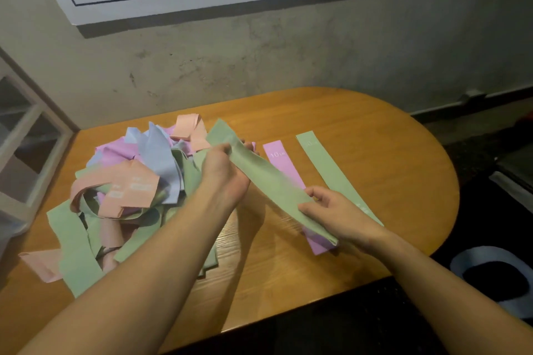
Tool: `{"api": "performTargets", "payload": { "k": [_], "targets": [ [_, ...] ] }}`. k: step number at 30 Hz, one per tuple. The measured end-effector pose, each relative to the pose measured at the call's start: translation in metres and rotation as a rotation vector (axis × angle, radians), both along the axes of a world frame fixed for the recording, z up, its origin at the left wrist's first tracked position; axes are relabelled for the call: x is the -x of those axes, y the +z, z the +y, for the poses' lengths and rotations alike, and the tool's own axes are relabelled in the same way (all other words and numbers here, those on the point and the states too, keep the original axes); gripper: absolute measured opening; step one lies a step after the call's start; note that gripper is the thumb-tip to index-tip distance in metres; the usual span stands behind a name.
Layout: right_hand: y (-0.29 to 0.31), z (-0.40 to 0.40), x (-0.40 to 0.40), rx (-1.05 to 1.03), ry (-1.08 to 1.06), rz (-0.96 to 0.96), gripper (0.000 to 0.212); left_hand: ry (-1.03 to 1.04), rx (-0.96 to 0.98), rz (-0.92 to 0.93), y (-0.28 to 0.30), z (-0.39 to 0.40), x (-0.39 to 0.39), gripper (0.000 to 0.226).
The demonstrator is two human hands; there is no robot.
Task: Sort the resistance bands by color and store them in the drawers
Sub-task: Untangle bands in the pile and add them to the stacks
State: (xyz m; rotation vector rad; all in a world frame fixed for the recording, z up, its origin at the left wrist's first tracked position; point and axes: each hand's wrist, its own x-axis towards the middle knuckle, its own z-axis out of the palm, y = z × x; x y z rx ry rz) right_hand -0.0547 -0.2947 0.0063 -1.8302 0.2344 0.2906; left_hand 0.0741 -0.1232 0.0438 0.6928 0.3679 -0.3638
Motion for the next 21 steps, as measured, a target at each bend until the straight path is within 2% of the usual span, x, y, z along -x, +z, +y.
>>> {"api": "performTargets", "payload": {
  "k": [3,6,11,14,17,21],
  "targets": [
    [-0.010,-0.025,0.004,0.059,-0.055,-0.044,0.012,-0.051,-0.157,-0.085,-0.007,-0.032,-0.007,0.016],
    [-0.020,-0.050,0.005,0.111,-0.120,-0.048,0.005,-0.134,-0.434,-0.230,-0.013,-0.062,-0.011,0.012],
    [-0.036,-0.081,0.008,0.200,-0.204,-0.063,0.009,-0.209,-0.830,-0.399,-0.024,-0.101,-0.025,0.010],
    [-0.041,-0.092,0.009,0.287,-0.217,-0.064,0.017,-0.268,-0.906,-0.364,-0.031,-0.118,-0.035,0.012],
    [-0.044,-0.100,0.005,0.418,-0.195,-0.030,0.013,-0.306,-0.902,-0.285,-0.042,-0.131,-0.043,0.012],
    [-0.042,-0.102,0.001,0.658,-0.174,-0.005,0.029,-0.315,-0.951,-0.227,-0.059,-0.144,-0.057,0.017]
  ]
}}
